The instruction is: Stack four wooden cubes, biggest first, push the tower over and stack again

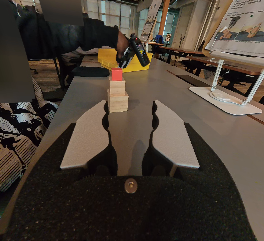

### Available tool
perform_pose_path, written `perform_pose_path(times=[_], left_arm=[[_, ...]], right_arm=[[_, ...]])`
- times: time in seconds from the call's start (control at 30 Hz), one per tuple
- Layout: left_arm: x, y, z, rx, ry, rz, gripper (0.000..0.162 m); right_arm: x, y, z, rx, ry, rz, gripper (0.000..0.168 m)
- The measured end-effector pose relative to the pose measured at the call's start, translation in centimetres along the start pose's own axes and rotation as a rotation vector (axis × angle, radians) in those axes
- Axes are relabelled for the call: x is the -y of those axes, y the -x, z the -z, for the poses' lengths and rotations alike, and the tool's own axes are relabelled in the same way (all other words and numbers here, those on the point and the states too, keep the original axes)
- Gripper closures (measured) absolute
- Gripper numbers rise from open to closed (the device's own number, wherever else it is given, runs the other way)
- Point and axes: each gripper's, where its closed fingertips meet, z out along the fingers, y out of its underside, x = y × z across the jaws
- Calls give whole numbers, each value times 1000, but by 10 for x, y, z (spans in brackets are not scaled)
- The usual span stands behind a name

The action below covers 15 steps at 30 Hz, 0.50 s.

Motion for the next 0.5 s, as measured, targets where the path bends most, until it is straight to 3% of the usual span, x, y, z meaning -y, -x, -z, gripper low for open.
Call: perform_pose_path(times=[0.2, 0.5], left_arm=[[-4, 1, -12, -48, 112, 11, 112], [3, 5, -21, -97, 131, 42, 121]], right_arm=[[-1, 2, -1, 9, 6, 10, 110], [-1, 3, -1, 10, 10, 16, 110]])
